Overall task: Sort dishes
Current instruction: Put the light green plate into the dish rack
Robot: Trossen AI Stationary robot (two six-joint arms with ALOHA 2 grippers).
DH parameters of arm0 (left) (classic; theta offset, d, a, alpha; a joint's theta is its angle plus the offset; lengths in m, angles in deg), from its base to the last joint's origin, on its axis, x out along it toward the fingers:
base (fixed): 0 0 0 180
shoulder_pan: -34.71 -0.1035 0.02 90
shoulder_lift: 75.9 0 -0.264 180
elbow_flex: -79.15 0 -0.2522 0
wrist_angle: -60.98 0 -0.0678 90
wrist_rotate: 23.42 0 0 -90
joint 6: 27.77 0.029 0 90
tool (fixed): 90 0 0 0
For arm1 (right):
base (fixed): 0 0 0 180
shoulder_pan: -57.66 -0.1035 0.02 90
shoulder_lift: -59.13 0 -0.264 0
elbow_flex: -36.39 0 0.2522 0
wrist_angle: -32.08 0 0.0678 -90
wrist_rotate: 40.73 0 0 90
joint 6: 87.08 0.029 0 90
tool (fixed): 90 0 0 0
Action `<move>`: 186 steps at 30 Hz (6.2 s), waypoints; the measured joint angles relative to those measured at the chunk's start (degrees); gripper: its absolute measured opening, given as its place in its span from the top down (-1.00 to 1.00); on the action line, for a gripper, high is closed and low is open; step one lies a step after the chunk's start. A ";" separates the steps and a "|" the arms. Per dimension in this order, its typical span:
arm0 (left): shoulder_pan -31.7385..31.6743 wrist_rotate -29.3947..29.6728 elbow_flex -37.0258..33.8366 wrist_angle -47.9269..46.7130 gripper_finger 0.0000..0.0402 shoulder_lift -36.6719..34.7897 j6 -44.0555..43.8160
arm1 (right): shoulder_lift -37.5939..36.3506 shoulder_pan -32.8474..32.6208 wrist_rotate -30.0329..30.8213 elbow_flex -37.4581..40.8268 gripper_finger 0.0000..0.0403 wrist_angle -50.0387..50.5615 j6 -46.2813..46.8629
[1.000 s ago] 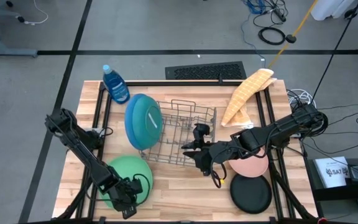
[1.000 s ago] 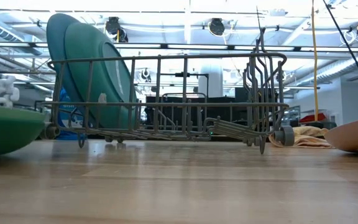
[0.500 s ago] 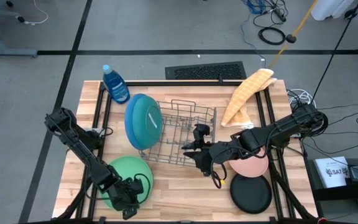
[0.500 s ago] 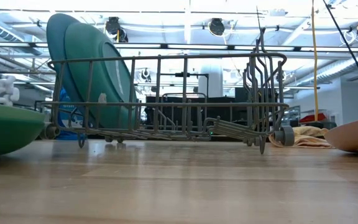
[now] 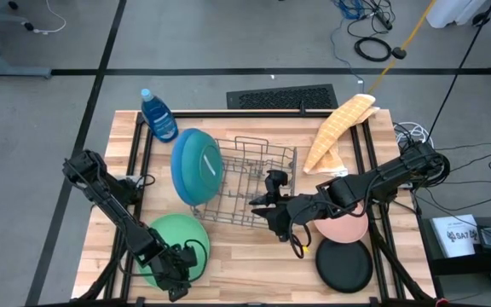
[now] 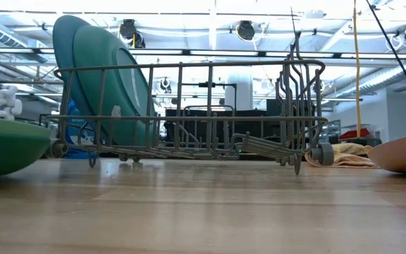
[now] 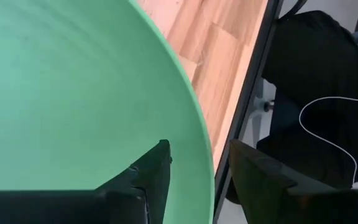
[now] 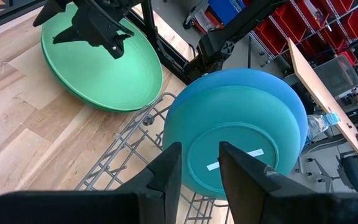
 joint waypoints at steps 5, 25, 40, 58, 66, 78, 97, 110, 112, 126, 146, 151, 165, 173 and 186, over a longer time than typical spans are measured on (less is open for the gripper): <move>0.00 0.00 0.06 -2.98 0.19 0.00 -0.10 | 0.00 0.00 0.00 0.00 0.50 0.00 -0.04; -0.02 -0.78 0.06 -3.14 0.20 2.36 -1.58 | 0.02 0.00 0.02 0.00 0.50 -0.46 0.16; -0.09 -2.96 0.22 -1.54 0.99 2.23 -1.66 | 0.02 0.02 0.05 0.00 0.50 -0.42 0.14; 0.42 -3.34 12.01 -14.06 0.99 2.01 4.93 | 0.02 0.00 0.07 0.00 0.50 -0.76 0.03; 1.69 -5.12 12.01 -12.11 0.62 2.60 4.42 | 0.02 -0.48 0.04 0.00 0.50 -0.50 0.17; 2.03 -5.14 12.03 -17.09 0.25 2.75 2.48 | 0.02 -0.76 -0.20 0.00 0.50 -0.43 0.31; 1.81 -4.88 11.97 -17.83 0.25 8.17 -0.13 | 0.02 -0.76 -0.22 -0.02 0.50 0.13 0.31; 1.38 -4.94 11.97 -17.25 0.63 8.57 -1.56 | 0.02 -0.76 -0.20 -0.02 0.50 0.11 0.31; 1.38 -4.92 12.08 -17.27 0.81 8.45 -1.54 | 0.02 -0.76 -0.20 -0.02 0.50 0.10 0.32; 1.29 -5.62 16.93 -20.92 1.00 7.75 -1.54 | 0.02 -0.76 -0.20 -0.02 0.50 0.05 0.33; 1.27 4.13 27.41 -29.40 1.00 7.58 4.73 | 2.22 -0.76 -10.15 -0.09 0.50 -0.74 1.86; 1.16 4.40 27.44 -29.19 1.00 7.58 4.97 | 8.19 -0.81 -14.91 -0.07 0.44 -1.78 1.09; 1.14 5.09 27.44 -28.69 1.00 7.58 5.12 | 25.48 -3.40 -16.66 -0.04 0.23 -25.45 -17.48; -0.21 5.18 27.44 -27.30 1.00 7.50 7.61 | 28.55 -2.20 -19.15 -0.92 0.27 -31.63 -18.70; -1.96 5.31 27.44 -25.09 1.00 7.50 10.11 | 34.68 -1.22 -20.89 -2.53 0.28 -33.78 -17.53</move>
